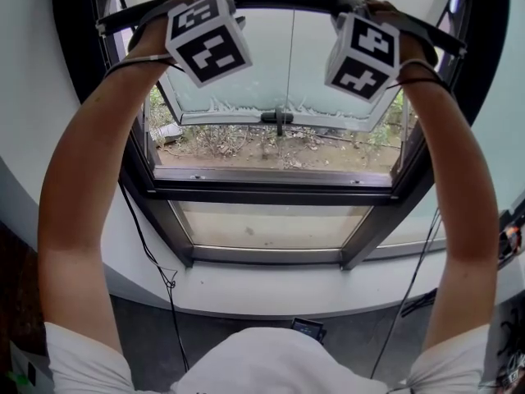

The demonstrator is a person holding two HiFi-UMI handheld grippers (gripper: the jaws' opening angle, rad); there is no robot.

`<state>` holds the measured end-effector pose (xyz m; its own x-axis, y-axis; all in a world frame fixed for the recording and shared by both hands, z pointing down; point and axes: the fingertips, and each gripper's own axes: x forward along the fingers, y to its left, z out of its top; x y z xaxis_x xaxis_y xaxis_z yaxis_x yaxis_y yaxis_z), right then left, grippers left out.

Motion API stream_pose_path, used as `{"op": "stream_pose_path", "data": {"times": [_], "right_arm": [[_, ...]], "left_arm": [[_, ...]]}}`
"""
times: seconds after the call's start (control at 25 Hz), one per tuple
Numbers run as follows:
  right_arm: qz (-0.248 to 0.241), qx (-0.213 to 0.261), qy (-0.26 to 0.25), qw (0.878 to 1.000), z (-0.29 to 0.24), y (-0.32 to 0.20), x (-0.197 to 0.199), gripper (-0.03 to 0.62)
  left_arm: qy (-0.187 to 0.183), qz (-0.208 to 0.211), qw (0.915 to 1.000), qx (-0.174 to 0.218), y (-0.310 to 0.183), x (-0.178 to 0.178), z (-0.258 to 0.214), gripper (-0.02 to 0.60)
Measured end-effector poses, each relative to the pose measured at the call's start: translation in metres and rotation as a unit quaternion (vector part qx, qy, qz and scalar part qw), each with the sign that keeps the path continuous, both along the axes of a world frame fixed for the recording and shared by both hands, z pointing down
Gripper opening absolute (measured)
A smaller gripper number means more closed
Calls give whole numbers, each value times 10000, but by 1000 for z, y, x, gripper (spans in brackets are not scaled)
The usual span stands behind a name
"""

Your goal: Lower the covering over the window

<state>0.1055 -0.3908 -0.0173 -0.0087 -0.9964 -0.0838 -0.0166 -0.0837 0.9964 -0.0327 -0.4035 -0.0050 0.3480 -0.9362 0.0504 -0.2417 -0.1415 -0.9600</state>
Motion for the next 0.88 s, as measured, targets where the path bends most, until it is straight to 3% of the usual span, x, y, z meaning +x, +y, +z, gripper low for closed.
{"op": "stream_pose_path", "data": {"times": [0.6,0.88], "right_arm": [[-214,-437,-42,9988,69,2,-4,34],[-195,-483,-73,9986,85,3,-3,34]], "left_arm": [[-430,-115,9981,-430,0,-3,69,127],[-329,-92,9977,-581,3,-3,88,127]]}}
